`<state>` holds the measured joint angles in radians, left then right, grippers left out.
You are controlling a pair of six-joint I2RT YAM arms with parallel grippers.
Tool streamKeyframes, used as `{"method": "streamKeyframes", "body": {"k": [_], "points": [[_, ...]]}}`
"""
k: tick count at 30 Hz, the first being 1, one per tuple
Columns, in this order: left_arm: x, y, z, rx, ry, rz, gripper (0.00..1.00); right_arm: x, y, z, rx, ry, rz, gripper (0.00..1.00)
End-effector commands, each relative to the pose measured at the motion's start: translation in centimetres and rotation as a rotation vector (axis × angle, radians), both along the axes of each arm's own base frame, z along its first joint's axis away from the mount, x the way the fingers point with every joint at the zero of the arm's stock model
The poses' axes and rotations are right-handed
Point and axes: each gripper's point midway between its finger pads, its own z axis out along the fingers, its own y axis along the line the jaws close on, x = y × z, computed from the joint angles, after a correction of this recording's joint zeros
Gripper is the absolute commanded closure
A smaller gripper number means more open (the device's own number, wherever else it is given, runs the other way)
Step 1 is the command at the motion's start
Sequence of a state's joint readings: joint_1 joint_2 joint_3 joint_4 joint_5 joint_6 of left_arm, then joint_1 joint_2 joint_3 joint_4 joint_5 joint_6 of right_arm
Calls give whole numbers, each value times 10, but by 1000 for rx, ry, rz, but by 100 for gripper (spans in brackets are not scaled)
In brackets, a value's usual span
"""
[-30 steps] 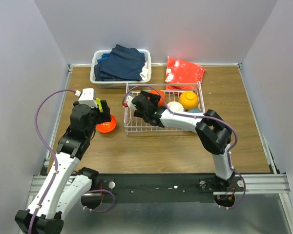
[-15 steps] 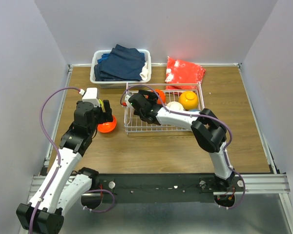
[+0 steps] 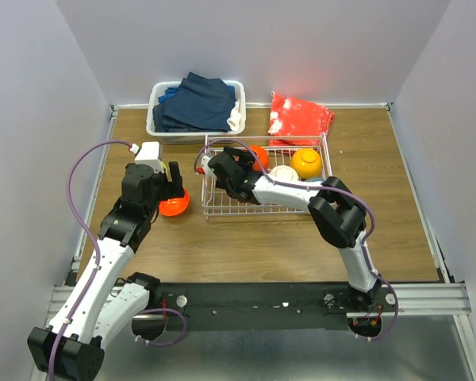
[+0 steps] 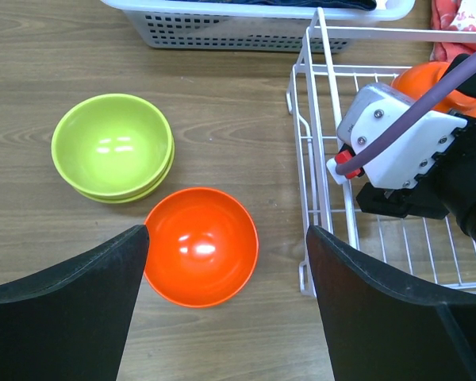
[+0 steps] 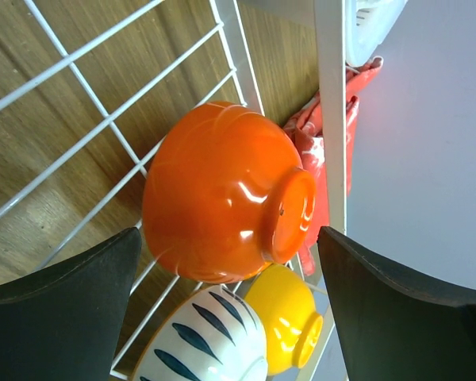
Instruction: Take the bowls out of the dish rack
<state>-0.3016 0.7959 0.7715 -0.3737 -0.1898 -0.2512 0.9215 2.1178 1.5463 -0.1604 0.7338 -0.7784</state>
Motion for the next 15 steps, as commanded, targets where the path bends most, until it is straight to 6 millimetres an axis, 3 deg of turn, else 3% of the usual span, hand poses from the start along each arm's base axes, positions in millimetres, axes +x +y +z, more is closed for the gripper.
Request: {"method": "streamKeyframes", "body": {"k": [1,10,15], "points": [[5,-2,0,1,-21,-15,11,-9,-6,-38,-57,81,19,0],[11,-1,-8,18,-3,-14,11,-12,-13,-44,-79,90,2,0],[13,-2,-13,22,11,-16,11,-15,-10,-26,-34,97,15,0]]}}
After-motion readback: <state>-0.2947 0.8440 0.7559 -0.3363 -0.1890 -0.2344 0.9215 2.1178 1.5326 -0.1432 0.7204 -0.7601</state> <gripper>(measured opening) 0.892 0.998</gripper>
